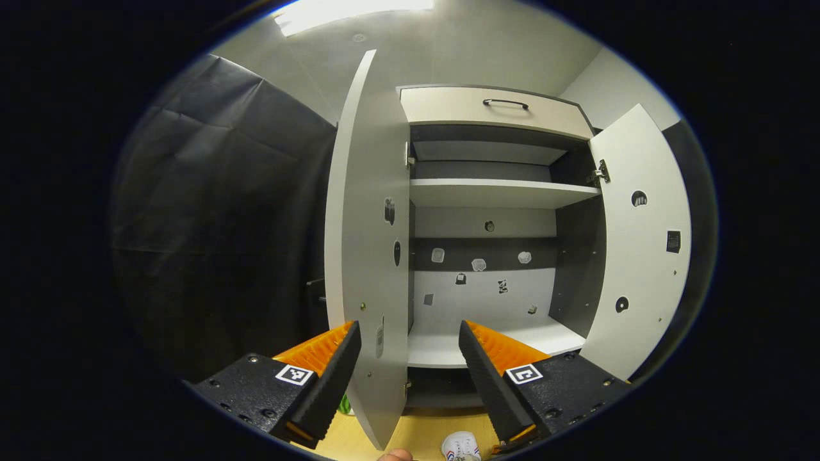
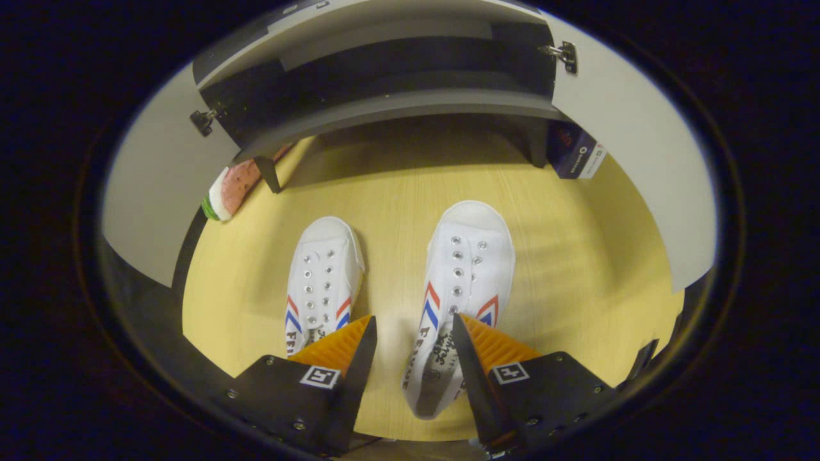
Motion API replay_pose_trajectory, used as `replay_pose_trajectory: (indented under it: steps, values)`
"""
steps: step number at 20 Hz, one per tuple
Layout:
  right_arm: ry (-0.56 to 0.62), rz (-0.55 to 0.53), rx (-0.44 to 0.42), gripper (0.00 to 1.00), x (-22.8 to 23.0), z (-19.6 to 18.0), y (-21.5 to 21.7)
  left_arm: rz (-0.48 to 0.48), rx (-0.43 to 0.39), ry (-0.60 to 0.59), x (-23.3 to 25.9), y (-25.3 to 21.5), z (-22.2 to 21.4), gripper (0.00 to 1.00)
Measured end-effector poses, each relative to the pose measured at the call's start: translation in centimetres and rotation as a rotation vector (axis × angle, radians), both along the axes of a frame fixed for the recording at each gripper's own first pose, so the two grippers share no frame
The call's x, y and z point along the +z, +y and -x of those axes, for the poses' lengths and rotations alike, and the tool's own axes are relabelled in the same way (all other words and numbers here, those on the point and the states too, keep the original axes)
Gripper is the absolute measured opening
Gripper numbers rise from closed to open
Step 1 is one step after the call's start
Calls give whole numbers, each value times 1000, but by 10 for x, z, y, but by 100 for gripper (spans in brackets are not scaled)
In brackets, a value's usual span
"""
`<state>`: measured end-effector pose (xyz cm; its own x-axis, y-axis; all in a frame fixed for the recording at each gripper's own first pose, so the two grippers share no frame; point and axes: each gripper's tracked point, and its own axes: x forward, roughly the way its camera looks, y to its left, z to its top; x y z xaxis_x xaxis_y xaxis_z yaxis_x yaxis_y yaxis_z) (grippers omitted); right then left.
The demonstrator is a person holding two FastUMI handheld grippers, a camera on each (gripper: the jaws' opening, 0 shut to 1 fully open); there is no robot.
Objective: Grab one shoe with the right hand and put it into the shoe cabinet, grab the other shoe with the left hand and put it into the shoe cabinet; then close the right door with the right hand and the left door with the left hand.
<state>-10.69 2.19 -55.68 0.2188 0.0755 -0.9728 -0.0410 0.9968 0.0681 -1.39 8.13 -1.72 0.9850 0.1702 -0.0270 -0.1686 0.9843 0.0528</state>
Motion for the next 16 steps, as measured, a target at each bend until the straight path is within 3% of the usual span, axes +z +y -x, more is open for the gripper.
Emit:
replay_pose_trajectory:
  steps: [4, 5, 7, 8, 9, 10, 12, 14, 15, 16]
  values:
    - [56, 2, -1, 72, -14, 1, 2, 16, 1, 14, -5, 0, 0, 93]
    - [64, 33, 5, 65, -27, 6, -3, 17, 2, 14, -5, 0, 1, 93]
    - [78, 47, -2, 40, -22, 0, -5, 17, 2, 16, -5, 0, 1, 93]
    - [89, 53, -1, 34, -25, 1, -7, 18, 3, 14, -5, 0, 1, 93]
    - [99, 63, 12, 40, -27, 2, -7, 21, 4, 13, -5, 0, 1, 93]
    - [99, 117, 33, 33, -29, 6, -15, 22, 6, 12, -5, 0, 1, 93]
    - [102, 123, 28, 13, -37, 1, -27, 24, 5, 11, -5, 0, 1, 93]
    - [95, 82, 9, 13, -27, 4, -16, 29, 4, 11, -5, 0, 1, 93]
    - [79, 69, -11, 1, -30, -4, -18, 31, 2, 11, -5, 0, 2, 93]
    - [65, 71, -21, 0, -30, -3, -20, 31, -1, 11, -6, 0, 2, 93]
